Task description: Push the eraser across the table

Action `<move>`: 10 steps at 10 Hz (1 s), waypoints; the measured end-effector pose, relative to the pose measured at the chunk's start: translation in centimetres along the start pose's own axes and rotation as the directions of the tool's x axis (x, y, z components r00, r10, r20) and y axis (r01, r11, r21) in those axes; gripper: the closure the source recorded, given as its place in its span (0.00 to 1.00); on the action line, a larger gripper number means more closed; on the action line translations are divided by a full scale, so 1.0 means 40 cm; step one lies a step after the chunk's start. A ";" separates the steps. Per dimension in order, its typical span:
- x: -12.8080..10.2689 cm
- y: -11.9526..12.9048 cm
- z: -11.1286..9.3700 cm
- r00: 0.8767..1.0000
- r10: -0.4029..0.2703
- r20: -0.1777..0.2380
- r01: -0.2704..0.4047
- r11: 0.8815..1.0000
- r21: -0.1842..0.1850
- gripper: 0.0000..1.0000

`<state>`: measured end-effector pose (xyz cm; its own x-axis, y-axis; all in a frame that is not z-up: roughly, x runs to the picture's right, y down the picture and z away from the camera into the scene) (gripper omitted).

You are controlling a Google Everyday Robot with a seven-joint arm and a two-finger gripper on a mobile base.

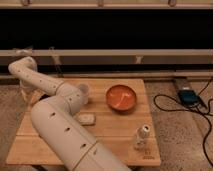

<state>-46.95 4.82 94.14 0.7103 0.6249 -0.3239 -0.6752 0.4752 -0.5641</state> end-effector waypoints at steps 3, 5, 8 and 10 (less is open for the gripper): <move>-0.001 -0.010 0.012 1.000 0.000 -0.009 0.000 1.000 0.001 0.35; 0.019 -0.018 0.018 0.999 0.009 -0.035 -0.009 1.000 0.001 0.35; 0.067 -0.015 0.015 0.997 0.022 -0.073 -0.022 1.000 -0.004 0.35; 0.111 -0.017 0.009 0.995 0.034 -0.092 -0.035 0.999 -0.007 0.35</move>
<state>-43.42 7.50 93.35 0.7024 0.5810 -0.4112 -0.6980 0.4490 -0.5578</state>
